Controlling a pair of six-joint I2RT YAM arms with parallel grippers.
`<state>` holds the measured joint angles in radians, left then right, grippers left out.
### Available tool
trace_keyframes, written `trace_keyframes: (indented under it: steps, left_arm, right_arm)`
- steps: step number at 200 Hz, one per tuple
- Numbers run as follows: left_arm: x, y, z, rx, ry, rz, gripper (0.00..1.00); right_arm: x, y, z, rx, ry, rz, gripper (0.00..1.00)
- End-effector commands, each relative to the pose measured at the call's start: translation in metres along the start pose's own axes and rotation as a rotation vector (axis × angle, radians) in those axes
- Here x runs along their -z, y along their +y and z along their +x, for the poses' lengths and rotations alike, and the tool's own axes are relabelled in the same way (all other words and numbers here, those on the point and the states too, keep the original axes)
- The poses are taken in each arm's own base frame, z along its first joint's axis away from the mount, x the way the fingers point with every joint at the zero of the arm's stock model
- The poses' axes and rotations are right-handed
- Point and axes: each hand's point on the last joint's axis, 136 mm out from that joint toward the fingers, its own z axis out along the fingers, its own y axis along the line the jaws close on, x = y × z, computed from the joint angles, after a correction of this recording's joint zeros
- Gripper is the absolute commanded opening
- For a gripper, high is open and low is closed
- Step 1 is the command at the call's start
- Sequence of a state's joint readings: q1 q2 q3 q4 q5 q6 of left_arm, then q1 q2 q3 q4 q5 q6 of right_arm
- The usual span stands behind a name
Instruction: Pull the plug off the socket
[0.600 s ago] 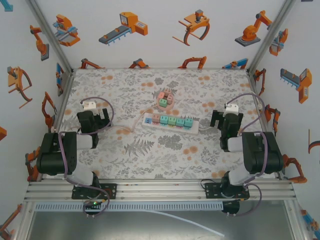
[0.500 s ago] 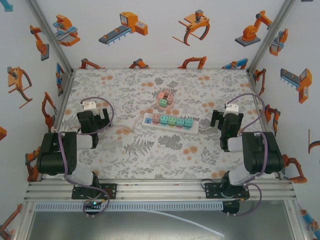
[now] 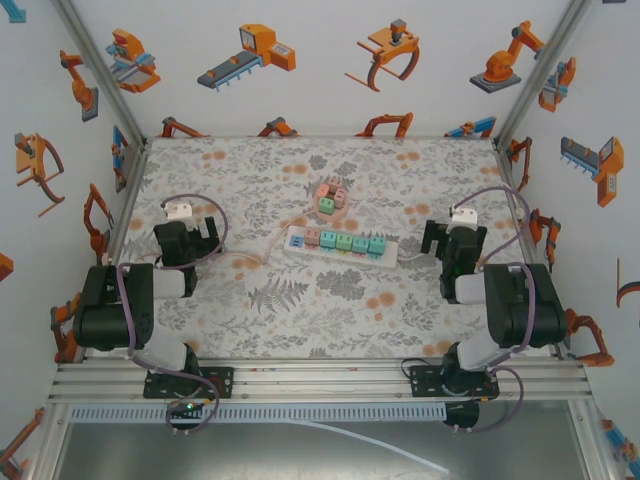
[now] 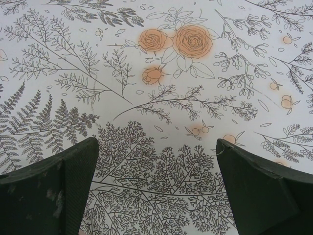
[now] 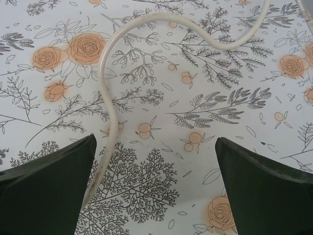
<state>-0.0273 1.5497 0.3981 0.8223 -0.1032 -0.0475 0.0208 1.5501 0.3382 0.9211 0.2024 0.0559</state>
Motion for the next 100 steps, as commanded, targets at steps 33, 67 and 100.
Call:
trace_keyframes:
  steps: [33, 67, 100]
  left_arm:
    - [0.001, -0.004, -0.01, -0.009, -0.027, 0.02, 0.97]
    - [0.016, -0.002, -0.023, -0.026, -0.079, -0.019, 0.97]
    - [0.049, 0.009, -0.055, 0.021, -0.106, -0.146, 0.97]
  right_arm:
    - [0.0, -0.009, -0.018, -0.031, -0.041, 0.039, 0.99]
    - [0.034, -0.008, -0.06, -0.038, -0.099, -0.001, 0.99]
    - [0.082, 0.002, -0.117, -0.076, -0.201, -0.114, 0.99]
